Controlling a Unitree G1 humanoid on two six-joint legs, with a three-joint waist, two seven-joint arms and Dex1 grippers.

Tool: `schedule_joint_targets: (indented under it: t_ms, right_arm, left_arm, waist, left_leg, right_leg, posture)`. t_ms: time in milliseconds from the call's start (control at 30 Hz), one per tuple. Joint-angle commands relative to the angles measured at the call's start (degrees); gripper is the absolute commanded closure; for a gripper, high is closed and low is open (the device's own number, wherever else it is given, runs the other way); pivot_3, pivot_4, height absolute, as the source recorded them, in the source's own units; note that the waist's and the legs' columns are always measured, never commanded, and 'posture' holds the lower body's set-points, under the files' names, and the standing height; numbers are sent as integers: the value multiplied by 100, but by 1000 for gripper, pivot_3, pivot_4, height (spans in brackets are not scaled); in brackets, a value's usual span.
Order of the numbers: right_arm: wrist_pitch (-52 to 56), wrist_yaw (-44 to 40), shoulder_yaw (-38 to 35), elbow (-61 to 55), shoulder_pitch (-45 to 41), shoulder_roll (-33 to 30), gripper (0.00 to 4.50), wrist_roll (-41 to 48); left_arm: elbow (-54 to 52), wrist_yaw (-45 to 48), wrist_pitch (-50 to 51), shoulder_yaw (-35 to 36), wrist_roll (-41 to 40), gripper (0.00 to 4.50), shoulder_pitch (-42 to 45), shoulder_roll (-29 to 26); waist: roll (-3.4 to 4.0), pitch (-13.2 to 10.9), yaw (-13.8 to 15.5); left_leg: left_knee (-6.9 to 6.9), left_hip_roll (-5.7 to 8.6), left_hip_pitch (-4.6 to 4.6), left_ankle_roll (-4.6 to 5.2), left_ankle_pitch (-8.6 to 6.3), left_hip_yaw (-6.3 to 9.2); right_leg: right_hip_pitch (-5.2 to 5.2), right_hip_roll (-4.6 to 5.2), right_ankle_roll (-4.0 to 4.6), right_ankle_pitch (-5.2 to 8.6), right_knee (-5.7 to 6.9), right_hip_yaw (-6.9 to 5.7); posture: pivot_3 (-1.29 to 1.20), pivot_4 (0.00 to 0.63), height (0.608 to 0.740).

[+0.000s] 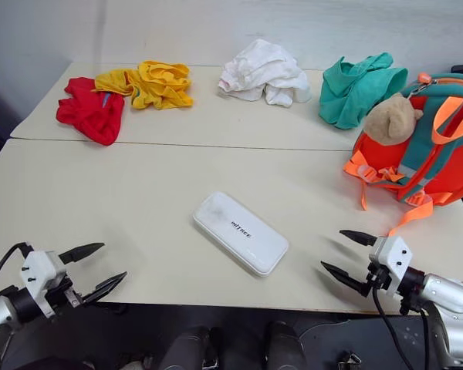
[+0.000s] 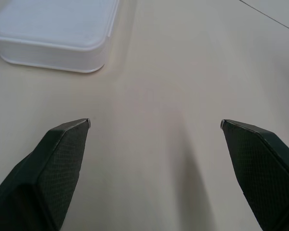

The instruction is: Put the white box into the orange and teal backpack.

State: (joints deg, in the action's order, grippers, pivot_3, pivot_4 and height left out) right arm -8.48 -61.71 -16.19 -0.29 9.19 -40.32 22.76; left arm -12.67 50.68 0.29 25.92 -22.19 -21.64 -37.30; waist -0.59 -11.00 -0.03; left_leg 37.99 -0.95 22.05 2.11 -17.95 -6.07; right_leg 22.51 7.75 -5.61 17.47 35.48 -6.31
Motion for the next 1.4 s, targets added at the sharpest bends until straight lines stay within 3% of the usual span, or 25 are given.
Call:
schedule_joint_targets:
  t_ms: [33,300,433,533,667,867,933,1133,1400]
  right_arm:
    - [-37,37,-207,-154,27,-90,29,89]
    - [-137,77,-239,-142,71,-60,29,55]
    - [37,-71,-147,-455,188,-107,199,228]
    - [330,-391,59,-1039,494,-274,937,374]
    - [569,-377,232,-1417,726,-300,2411,310]
    - [507,-235,955,-1401,582,-180,4481,-354]
    - [590,-145,1212,-1404,463,-88,4500,-447]
    - [648,266,1539,-1332,169,176,4500,-681]
    - [692,496,1592,-1228,-225,278,4500,-731]
  left_arm:
    - [42,79,13,92,-122,0,19,-78]
    - [122,460,640,113,-582,0,101,-309]
    - [153,259,1312,65,-951,0,717,-401]
    - [434,192,1316,-291,-737,610,1621,-442]
    - [757,245,1369,-870,-456,1922,2541,-439]
    - [2352,-299,996,-2303,809,3921,4685,237]
    - [2876,-461,815,-2581,1126,4454,5117,493]
    - [3544,-270,488,-3011,1310,4454,5682,1152]
    - [3250,180,722,-3114,1183,4454,5518,1187]
  waist:
    - [0,0,0]
    - [0,0,-3]
    - [0,0,27]
    - [2,0,99]
    - [-7,6,133]
    - [-13,9,154]
    - [-16,11,151]
    - [-18,10,116]
    - [-18,10,129]
  left_leg:
    - [0,0,0,0,0,0]
    - [0,0,0,-1,1,-1]
    - [2,0,0,-2,2,1]
    - [8,2,0,-3,5,6]
    - [9,3,0,-5,6,2]
    - [22,10,1,0,10,-11]
    - [21,12,-2,2,11,-17]
    - [26,10,5,9,17,-34]
    - [44,9,5,11,20,-29]
  right_leg:
    - [0,0,0,0,0,0]
    - [1,-2,0,0,3,1]
    - [-1,-2,0,0,4,-1]
    - [-2,0,0,0,9,-3]
    - [-3,-8,-3,-2,12,-3]
    - [-2,-23,-13,-7,18,-16]
    - [-2,-25,-16,-8,21,-28]
    - [6,-38,-20,-10,37,-35]
    - [5,-26,-20,-10,38,-35]
  posture:
    - [0,150,740]
    - [0,150,740]
    - [0,150,740]
    - [0,150,740]
    - [0,150,740]
    - [0,150,740]
    - [0,150,740]
    - [0,150,740]
    - [0,150,740]
